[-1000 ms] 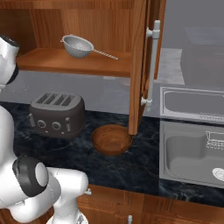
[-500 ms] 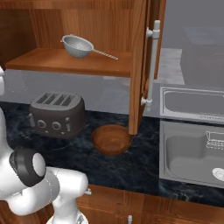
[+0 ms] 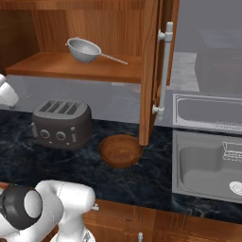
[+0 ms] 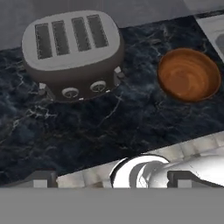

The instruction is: Open the cabinet and setup a tea strainer by placing it in the bowl upright.

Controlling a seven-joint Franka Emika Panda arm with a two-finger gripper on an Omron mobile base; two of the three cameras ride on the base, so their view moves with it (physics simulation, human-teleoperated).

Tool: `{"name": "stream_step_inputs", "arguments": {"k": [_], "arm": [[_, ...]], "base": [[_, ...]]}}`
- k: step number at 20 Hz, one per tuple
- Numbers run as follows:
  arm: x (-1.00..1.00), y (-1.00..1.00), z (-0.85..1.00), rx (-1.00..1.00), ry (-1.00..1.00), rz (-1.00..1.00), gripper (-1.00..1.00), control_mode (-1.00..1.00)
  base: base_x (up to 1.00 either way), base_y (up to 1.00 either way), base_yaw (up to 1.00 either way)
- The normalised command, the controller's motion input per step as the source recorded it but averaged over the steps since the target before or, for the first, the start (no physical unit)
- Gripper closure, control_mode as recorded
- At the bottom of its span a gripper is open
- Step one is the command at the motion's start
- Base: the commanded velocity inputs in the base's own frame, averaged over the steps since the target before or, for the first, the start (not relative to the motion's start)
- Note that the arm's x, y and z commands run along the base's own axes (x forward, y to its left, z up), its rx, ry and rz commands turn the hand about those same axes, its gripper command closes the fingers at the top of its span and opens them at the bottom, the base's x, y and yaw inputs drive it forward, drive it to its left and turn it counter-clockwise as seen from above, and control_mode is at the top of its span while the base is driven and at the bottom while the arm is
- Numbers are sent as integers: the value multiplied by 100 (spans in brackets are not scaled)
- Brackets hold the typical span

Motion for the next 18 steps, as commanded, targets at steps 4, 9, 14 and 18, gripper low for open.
{"name": "stream_step_inputs", "arguments": {"k": [4, 9, 14, 18], "arm": [[-4, -67, 0, -23, -14, 38, -100, -100], [1, -59, 19, -17, -24, 45, -100, -100], [28, -18, 26, -7, -28, 29, -100, -100], [36, 0, 53, 0, -22, 2, -100, -100]], "base": [[0, 0, 0], [0, 0, 0], [0, 0, 0], [0, 0, 0]]}}
